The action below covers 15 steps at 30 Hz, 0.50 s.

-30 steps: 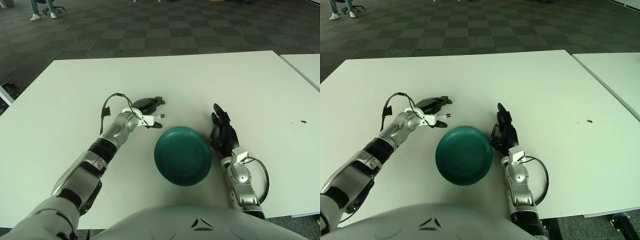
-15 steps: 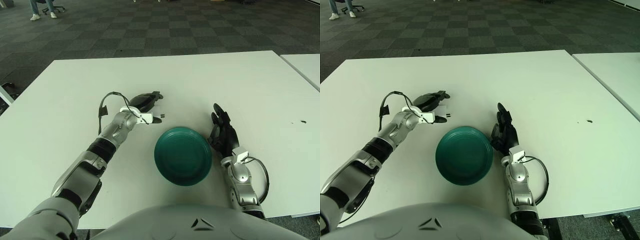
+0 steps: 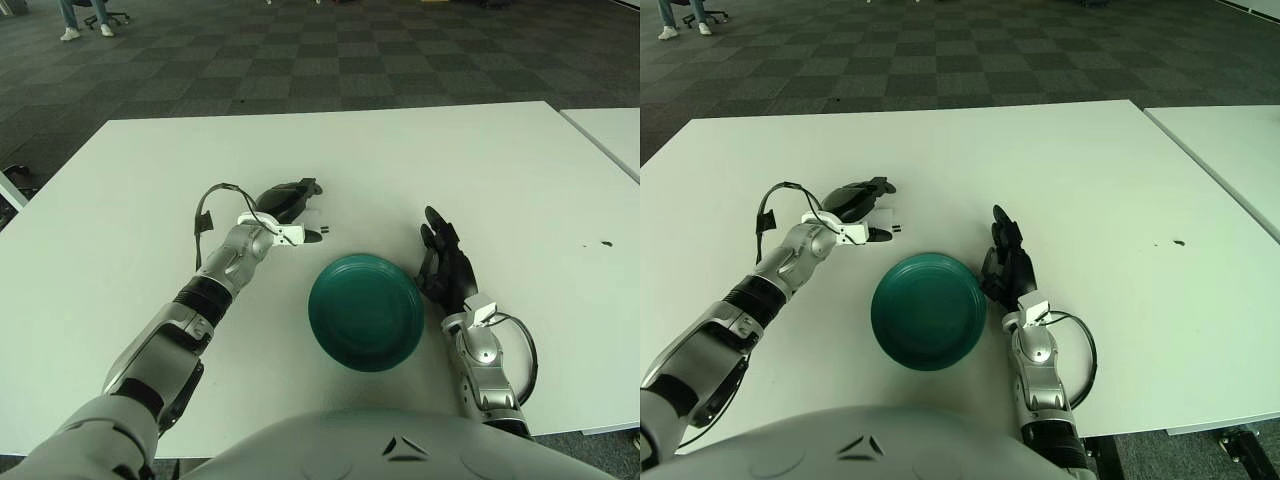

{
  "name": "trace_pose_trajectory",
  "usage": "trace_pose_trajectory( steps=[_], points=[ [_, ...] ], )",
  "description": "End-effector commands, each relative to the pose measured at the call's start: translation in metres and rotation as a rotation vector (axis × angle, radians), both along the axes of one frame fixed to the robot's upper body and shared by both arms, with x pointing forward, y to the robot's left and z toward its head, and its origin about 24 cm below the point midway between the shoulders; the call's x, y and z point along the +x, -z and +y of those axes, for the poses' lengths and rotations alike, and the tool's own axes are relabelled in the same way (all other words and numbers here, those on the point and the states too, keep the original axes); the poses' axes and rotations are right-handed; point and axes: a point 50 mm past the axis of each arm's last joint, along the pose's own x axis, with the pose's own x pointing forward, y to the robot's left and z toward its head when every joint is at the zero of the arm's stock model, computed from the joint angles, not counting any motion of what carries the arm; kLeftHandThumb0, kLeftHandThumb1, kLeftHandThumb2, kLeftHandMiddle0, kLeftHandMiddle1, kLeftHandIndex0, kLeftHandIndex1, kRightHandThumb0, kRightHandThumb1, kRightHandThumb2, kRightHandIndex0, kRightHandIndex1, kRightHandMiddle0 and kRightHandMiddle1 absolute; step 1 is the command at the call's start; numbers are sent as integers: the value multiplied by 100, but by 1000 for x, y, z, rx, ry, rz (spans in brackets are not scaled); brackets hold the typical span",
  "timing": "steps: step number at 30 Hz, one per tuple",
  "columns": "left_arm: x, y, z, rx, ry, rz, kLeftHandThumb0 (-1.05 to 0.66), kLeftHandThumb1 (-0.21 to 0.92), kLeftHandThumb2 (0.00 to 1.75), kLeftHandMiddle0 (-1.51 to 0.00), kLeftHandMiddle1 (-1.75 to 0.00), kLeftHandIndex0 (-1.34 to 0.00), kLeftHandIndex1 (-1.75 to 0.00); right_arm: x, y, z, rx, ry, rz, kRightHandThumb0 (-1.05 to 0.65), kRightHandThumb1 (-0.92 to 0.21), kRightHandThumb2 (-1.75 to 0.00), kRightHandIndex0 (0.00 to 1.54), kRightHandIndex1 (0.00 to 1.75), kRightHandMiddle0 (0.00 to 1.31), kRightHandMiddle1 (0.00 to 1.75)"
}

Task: Put the charger into the plate.

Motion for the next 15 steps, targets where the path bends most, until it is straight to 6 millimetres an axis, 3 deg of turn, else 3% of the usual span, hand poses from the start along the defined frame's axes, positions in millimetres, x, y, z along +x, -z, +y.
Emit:
trace_pose_trajectory(
  steps=[1,15],
  points=[
    [3,-2,6,65,-12,11,-105,92,49,-40,-2,-11,-107,-18,31,-2,12,10,182,-101,-92,-99,8,0,0,22],
    [1,3,11,208,37,164,-105,92,53,-41,-2,-9,-104,-19,31,-3,2,6,191,-98,-92,-97,9,0,0,24]
  ],
)
